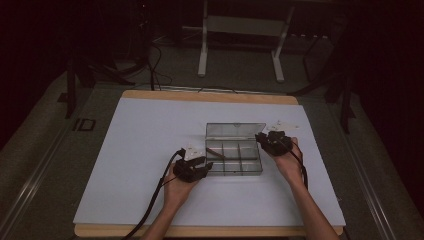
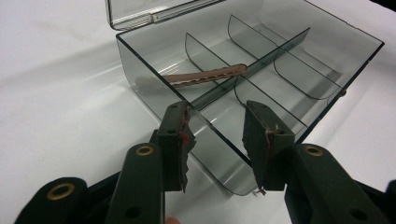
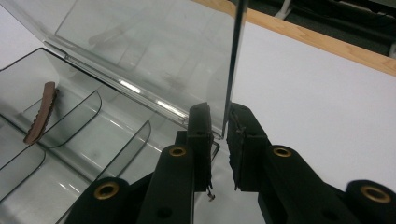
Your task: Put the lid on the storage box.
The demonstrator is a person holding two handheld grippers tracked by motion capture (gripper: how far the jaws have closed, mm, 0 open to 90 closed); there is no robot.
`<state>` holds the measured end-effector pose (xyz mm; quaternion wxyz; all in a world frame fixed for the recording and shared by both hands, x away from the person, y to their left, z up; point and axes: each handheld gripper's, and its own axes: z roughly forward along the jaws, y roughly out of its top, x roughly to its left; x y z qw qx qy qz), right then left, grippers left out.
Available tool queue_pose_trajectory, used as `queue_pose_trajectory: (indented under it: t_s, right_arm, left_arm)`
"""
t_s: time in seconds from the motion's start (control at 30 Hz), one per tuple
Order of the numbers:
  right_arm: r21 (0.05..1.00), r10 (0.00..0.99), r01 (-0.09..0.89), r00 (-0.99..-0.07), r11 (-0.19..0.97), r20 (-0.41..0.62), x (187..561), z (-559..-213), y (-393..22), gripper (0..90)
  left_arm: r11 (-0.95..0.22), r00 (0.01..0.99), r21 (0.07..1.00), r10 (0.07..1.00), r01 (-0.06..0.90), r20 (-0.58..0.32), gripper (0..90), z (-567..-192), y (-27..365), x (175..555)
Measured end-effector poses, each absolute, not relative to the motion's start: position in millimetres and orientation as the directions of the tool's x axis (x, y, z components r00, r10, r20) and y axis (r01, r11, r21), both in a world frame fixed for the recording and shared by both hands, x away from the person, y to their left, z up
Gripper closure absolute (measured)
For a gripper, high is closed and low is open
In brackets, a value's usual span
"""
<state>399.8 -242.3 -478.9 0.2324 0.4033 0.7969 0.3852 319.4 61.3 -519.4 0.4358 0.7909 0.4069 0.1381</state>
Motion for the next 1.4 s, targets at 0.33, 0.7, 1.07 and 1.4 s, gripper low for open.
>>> queue_pose_trajectory:
  t_s: [0.33, 0.7, 1.07, 1.4]
  right_arm:
    - [0.804, 0.819, 0.465, -0.572, 0.371, -0.048, 396.7, -483.5, -245.3, 80.0]
    - [0.806, 0.816, 0.461, -0.576, 0.372, -0.048, 393.8, -484.6, -246.6, 80.0]
    - [0.802, 0.814, 0.461, -0.578, 0.380, -0.054, 392.2, -484.9, -246.6, 80.0]
    - [0.802, 0.815, 0.453, -0.575, 0.389, -0.071, 387.2, -486.0, -246.0, 78.1]
  left_arm:
    - [-0.284, 0.645, 0.818, 0.753, 0.500, -0.133, 62.2, -509.5, 63.7, 316.4]
    - [-0.196, 0.619, 0.854, 0.766, 0.483, -0.174, 75.7, -471.6, 64.5, 322.2]
    - [-0.143, 0.573, 0.860, 0.797, 0.489, -0.193, 90.0, -454.6, 62.2, 335.1]
    - [-0.141, 0.585, 0.866, 0.788, 0.479, -0.195, 90.0, -449.8, 56.5, 336.4]
